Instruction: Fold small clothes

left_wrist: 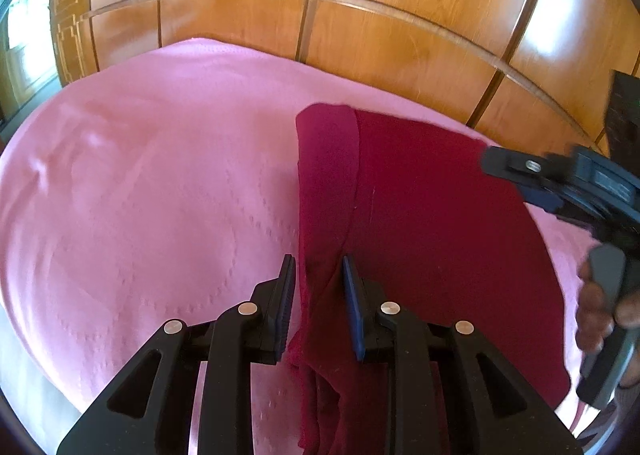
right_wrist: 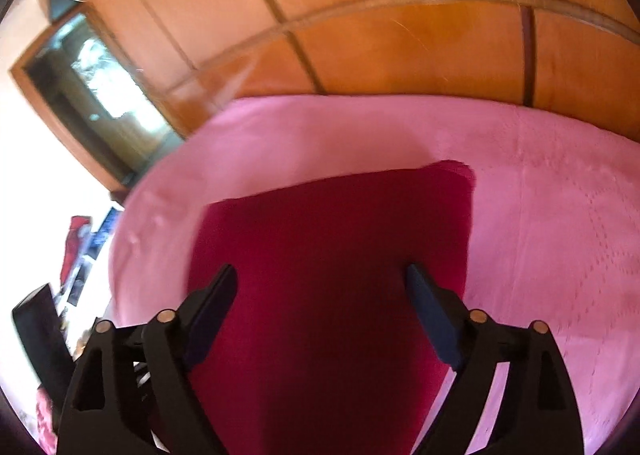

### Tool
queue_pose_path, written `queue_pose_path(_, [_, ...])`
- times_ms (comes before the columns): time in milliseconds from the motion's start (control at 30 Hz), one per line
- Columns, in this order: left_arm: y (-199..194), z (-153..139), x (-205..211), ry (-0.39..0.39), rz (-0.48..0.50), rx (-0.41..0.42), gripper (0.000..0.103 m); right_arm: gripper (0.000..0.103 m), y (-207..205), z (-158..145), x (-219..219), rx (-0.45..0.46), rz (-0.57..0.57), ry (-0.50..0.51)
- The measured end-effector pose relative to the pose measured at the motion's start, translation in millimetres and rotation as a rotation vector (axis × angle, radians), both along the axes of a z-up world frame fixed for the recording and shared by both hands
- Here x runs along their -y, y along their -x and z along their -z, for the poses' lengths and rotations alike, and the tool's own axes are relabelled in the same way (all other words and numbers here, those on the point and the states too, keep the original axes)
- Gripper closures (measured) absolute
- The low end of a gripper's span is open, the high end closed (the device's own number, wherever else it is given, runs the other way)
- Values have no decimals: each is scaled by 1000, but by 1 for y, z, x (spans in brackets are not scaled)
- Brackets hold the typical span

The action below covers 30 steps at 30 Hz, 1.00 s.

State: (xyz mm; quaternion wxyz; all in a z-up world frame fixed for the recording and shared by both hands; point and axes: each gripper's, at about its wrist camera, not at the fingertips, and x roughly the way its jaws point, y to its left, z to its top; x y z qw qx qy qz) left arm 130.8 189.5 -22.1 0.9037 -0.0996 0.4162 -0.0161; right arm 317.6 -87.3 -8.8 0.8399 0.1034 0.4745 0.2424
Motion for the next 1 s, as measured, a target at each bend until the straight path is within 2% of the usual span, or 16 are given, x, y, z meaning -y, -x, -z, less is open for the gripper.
queue_pose_path(100, [-3,9,-3,19,-1,-2,81,13,-18,32,-5,-84,18,66])
queue_pose_path(167, [-2,9,-1,16,0,5,81,11,-18,37,-2,-92,28,42])
queue_pose_path(400, [19,-16,9,-73,-36,68,81,8,9,10,21,1,51,5])
queue_pose_path(600, [34,-22,13,-87,-47,84,81,8,57,-11,31,104,18,-12])
queue_pose_path(667, [37,-22,15,-92,-51,87,66,13,75,-17,28,135,-20,-9])
queue_pose_path(700, [39,-24,16,-92,-56,95,52,15,84,-19,30,147,-33,-4])
queue_pose_path(867, [47,-25,18,-97,-58,109,50,33,115,-24,22,193,-70,20])
queue_pose_path(1000, [52,-25,16,-88,-61,116,50,36,133,-24,17,216,-92,38])
